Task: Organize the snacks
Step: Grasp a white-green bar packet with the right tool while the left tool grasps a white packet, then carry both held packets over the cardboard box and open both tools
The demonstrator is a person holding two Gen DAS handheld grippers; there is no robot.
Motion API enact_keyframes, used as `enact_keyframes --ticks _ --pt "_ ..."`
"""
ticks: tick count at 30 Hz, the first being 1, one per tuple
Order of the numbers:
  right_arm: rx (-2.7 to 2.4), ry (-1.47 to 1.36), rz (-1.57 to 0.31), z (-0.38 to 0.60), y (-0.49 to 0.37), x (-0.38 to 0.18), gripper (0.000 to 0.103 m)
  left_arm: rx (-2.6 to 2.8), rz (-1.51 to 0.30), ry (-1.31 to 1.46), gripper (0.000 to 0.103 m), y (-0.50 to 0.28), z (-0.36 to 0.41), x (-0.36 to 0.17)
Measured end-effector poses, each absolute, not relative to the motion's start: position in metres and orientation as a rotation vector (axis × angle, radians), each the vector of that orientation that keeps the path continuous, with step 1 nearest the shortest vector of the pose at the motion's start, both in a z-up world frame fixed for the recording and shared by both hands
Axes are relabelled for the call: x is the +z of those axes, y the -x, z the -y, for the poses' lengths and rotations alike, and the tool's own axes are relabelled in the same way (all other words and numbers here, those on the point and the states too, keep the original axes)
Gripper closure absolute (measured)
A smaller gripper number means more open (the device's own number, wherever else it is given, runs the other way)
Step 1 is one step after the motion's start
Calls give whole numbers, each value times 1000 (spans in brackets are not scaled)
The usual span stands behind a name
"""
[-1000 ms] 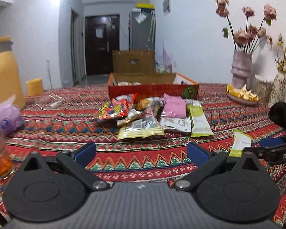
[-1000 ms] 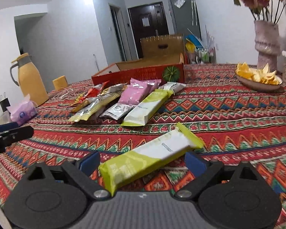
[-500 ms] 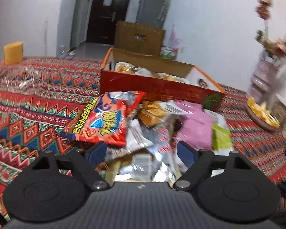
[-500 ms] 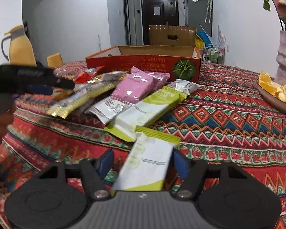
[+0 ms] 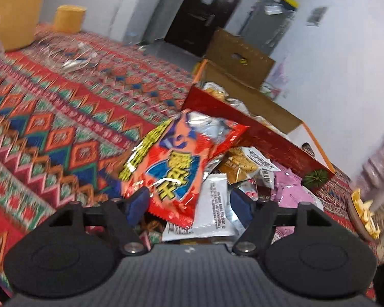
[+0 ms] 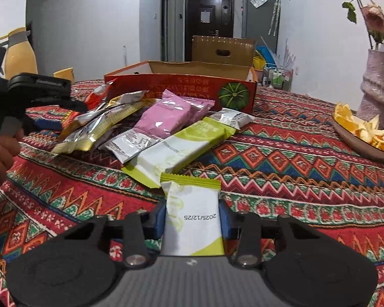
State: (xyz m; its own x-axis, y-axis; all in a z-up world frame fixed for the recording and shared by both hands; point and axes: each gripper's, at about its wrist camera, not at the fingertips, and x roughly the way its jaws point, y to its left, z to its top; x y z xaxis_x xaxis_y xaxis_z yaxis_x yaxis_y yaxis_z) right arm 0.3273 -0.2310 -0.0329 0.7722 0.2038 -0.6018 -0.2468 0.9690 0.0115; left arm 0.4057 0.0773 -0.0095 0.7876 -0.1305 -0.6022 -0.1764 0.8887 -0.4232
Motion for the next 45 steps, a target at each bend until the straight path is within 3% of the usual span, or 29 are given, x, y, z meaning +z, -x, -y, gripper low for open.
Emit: enact_keyframes --ticks 2,7,8,9,22,23,24,26,28,30,31,33,35,37,38,40,42,45 --pt "243 65 -644 233 -323 -33 63 49 -687 511 37 -408 -76 -11" --pt "246 78 -640 233 -312 -34 63 -20 -675 516 74 -415 -71 -12" --pt "244 78 -641 234 -310 -33 63 -40 -680 529 87 -412 -71 -12" --pt "240 82 -642 235 -306 -33 63 -57 -682 542 88 -407 -71 -11" --pt "248 75 -656 257 -243 -29 63 -184 -746 373 85 -275 -47 -19" --pt "253 67 -653 259 -242 -29 63 -187 -717 348 78 -269 -46 -14" --pt "261 55 -651 260 -244 -29 63 -176 -680 321 61 -267 -44 -9" --pt "277 50 -638 258 -252 -26 63 -138 -602 270 43 -270 -40 0" --pt "293 44 -603 254 -266 -19 63 -119 -566 208 39 -286 -35 4" --pt "300 31 -589 250 -284 -16 62 -180 -583 142 19 -302 -30 0" --pt "295 15 -583 249 -294 -16 60 -213 -601 101 15 -311 -26 -6" --pt "290 21 -609 245 -309 -20 50 -224 -615 44 15 -322 -22 -16" --pt "287 36 -617 241 -311 -25 48 -233 -665 17 17 -335 -19 -27" --pt "286 52 -634 239 -309 -30 47 -264 -653 29 38 -333 -19 -27" --pt "282 59 -637 238 -306 -32 47 -286 -658 50 60 -331 -21 -26" --pt "268 63 -646 239 -301 -34 48 -301 -677 77 63 -323 -22 -24" --pt "269 49 -650 243 -292 -34 64 -273 -699 57 63 -305 -20 -20" --pt "263 63 -653 249 -274 -31 64 -267 -692 41 63 -267 -18 -14"
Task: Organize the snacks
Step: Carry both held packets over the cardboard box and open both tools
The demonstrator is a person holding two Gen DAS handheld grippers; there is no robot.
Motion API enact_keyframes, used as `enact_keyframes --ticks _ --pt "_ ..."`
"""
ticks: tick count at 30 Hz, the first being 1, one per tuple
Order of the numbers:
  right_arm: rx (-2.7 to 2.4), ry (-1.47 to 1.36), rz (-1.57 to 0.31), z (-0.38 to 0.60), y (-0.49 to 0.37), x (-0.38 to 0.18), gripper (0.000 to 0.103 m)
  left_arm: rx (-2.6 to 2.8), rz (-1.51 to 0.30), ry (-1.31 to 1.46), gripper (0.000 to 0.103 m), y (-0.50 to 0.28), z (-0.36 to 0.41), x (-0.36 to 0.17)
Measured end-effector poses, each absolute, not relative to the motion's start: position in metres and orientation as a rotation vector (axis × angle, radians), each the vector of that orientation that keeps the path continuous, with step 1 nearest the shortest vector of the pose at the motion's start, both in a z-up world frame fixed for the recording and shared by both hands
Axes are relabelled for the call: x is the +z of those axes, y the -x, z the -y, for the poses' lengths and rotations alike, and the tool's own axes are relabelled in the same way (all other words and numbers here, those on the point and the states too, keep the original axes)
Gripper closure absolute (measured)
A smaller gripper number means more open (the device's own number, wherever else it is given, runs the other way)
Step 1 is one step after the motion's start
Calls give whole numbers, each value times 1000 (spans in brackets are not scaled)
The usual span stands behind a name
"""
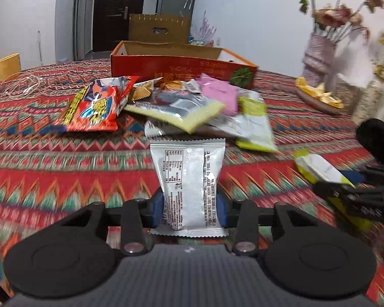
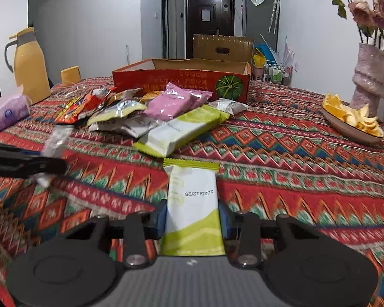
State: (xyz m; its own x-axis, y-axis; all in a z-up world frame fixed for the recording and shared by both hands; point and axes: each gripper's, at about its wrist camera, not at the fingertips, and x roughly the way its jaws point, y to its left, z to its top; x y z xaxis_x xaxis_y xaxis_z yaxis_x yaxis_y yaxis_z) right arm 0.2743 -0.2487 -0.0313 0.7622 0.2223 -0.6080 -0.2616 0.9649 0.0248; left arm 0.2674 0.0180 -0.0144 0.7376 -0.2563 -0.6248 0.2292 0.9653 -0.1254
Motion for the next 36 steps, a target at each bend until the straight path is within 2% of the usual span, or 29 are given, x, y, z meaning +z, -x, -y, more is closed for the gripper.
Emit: enact_keyframes --ticks 6,16,22,28,36 --pt "273 36 -658 266 -235 -21 64 -277 -696 107 63 -211 -32 3" --pt "328 -25 -550 279 -246 21 65 -307 -592 68 62 -247 -35 52" --pt "364 6 -425 291 -292 74 65 -307 -508 92 62 -317 -40 90" --pt "358 22 -373 286 -391 109 65 -291 -529 121 62 -432 -47 104" --pt "278 -63 -496 255 -572 85 65 -167 -653 67 62 -592 -40 66"
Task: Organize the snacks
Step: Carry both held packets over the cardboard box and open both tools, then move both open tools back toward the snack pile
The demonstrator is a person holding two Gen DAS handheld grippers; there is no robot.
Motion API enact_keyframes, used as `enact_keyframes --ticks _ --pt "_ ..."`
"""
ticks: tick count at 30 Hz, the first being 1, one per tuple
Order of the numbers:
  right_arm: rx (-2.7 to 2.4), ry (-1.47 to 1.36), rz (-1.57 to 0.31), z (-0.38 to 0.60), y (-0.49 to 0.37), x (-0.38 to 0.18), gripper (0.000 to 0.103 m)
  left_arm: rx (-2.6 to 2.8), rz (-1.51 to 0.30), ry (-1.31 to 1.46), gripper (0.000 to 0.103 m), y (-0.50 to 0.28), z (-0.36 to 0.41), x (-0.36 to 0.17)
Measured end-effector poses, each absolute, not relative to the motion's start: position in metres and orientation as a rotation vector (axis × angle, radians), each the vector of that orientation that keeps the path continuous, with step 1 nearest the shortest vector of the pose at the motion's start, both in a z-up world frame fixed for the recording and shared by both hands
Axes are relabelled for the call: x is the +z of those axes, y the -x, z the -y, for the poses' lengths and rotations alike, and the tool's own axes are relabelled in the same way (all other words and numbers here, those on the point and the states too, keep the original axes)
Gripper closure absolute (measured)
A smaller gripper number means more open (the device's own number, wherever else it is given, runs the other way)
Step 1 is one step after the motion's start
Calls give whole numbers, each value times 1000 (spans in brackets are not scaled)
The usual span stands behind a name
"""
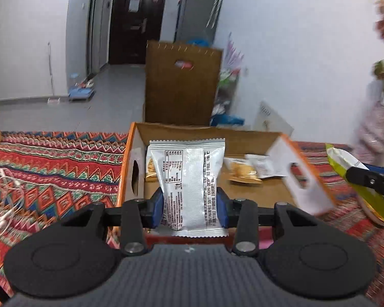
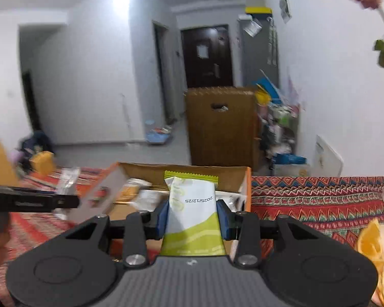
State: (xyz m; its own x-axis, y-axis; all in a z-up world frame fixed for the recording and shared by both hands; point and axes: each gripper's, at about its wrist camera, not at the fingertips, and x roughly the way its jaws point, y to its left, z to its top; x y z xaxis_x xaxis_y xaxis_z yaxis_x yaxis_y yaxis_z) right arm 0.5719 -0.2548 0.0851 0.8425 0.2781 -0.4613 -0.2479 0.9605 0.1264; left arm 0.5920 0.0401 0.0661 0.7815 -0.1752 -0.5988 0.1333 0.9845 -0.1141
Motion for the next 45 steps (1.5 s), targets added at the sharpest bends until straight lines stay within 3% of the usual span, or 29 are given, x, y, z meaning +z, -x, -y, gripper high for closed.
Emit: enact_keyframes --ticks 8,11,13,15,16,17,20,28,37,45 --pt "156 -3 -606 219 -662 14 64 -89 -735 -17 61 -658 -40 16" --pt "103 54 -586 212 -666 -3 64 -76 -674 -89 57 -658 -34 8" --pt "106 103 -563 209 -669 -9 58 -82 -653 -119 49 -658 -27 6" --pt "134 128 -559 202 -672 -12 39 -93 -646 -130 31 -657 -20 4" --pt "148 140 -560 199 -673 -14 35 -93 -646 -136 26 -656 -18 4" --pt "149 156 -559 195 -673 -15 33 -98 -648 -135 24 -656 -16 4" --pt "112 208 -528 191 -670 -12 14 -102 -655 -128 24 -655 -17 4" --pt "185 137 -532 207 -664 -5 10 -106 -673 -94 21 -641 -18 12" --pt "211 26 -480 231 -606 70 4 -77 -600 6 15 -579 -45 83" --pt "249 -2 -388 250 -509 160 0 -84 -517 48 9 -478 -56 160"
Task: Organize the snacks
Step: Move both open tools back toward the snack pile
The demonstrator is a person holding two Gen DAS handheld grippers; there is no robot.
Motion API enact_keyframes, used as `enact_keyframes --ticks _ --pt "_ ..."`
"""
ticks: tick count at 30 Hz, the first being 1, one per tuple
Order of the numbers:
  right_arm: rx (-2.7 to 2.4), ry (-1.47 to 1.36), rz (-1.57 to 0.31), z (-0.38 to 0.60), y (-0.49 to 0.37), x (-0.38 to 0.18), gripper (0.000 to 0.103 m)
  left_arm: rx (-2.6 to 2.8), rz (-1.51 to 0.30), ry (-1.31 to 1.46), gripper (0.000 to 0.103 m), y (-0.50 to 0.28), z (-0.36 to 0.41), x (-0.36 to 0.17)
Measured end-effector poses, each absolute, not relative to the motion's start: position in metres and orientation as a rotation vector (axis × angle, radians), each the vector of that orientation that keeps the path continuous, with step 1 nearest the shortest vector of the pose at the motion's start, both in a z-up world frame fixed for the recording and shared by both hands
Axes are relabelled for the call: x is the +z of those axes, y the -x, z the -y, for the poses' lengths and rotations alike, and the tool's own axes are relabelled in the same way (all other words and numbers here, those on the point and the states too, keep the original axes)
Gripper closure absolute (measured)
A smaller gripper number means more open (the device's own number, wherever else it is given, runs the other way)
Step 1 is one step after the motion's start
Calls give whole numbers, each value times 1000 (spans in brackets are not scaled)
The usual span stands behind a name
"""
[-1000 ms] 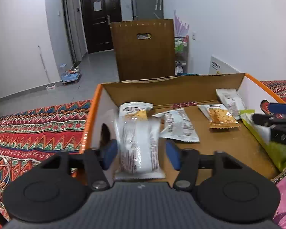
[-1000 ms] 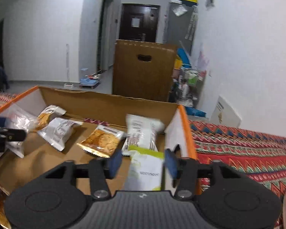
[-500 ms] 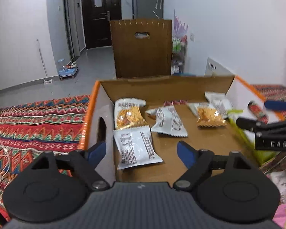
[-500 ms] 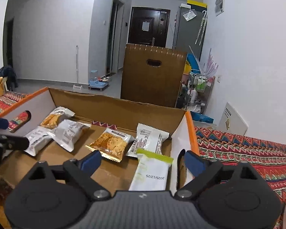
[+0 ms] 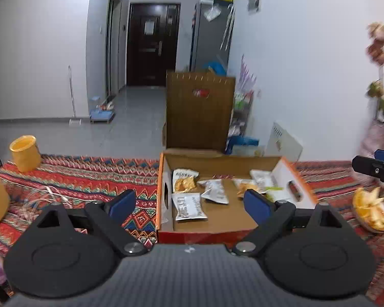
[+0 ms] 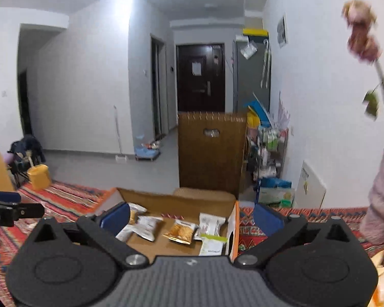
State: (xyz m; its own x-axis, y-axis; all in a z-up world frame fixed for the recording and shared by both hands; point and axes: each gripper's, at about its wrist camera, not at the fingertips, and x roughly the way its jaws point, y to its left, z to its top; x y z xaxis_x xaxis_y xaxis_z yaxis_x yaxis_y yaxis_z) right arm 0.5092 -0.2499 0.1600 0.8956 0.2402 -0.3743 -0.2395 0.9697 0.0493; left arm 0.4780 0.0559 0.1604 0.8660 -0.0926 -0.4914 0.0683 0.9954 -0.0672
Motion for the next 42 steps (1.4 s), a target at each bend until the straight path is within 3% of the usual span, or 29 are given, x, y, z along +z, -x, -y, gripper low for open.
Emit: enact_keyframes --ticks 3,9,19,31,42 --pt "269 -1 -333 259 -458 187 0 -110 -459 50 1 -424 -59 182" --pt "304 25 -250 271 -355 200 0 -159 -368 69 0 -305 -60 188" --pt "353 67 -170 273 -196 128 0 -161 -250 87 0 -150 -70 123" --pt "288 51 -368 229 -124 -12 0 -117 -335 -30 0 -104 -58 16" --pt "327 21 -462 226 -141 -30 0 -91 -388 -43 0 -121 -60 1"
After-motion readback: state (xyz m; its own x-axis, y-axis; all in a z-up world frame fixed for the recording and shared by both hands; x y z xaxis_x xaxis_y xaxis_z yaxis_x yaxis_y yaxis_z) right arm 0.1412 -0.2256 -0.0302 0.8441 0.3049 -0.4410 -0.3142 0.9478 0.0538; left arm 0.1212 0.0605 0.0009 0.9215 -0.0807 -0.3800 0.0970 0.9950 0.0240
